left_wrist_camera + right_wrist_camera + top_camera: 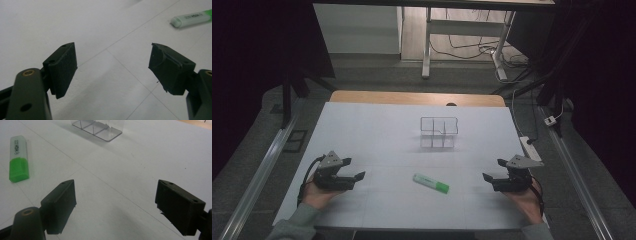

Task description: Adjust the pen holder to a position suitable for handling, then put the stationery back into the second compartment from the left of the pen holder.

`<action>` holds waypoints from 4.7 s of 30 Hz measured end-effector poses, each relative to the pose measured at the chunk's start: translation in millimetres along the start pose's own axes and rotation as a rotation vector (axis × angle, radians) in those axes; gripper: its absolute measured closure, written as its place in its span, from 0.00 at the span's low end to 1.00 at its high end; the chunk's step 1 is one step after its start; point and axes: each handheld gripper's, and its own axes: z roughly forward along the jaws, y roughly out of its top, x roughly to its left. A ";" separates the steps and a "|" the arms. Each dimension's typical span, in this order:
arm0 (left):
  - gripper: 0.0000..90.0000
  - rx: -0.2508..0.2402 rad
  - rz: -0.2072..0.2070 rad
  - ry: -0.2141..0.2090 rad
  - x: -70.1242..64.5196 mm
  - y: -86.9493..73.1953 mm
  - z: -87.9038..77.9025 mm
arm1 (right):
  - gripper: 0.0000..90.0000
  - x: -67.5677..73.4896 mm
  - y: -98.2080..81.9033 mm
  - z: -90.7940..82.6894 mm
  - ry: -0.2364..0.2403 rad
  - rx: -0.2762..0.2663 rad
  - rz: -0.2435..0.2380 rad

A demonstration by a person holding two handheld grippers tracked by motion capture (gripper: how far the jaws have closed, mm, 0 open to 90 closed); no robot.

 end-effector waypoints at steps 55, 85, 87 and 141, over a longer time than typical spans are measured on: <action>0.25 0.027 0.029 0.030 2.6 2.0 5.4 | 0.25 22.4 31.3 18.1 0.107 0.044 -0.034; 0.25 0.039 0.050 0.038 -0.1 1.9 6.2 | 0.26 53.8 61.6 35.8 0.219 0.111 -0.134; 0.25 0.040 0.051 0.038 -0.2 1.9 6.4 | 0.26 56.4 63.9 37.0 0.227 0.118 -0.142; 0.25 0.056 0.075 0.039 -1.2 2.5 9.8 | 0.33 121.2 93.8 104.4 0.357 0.440 -0.334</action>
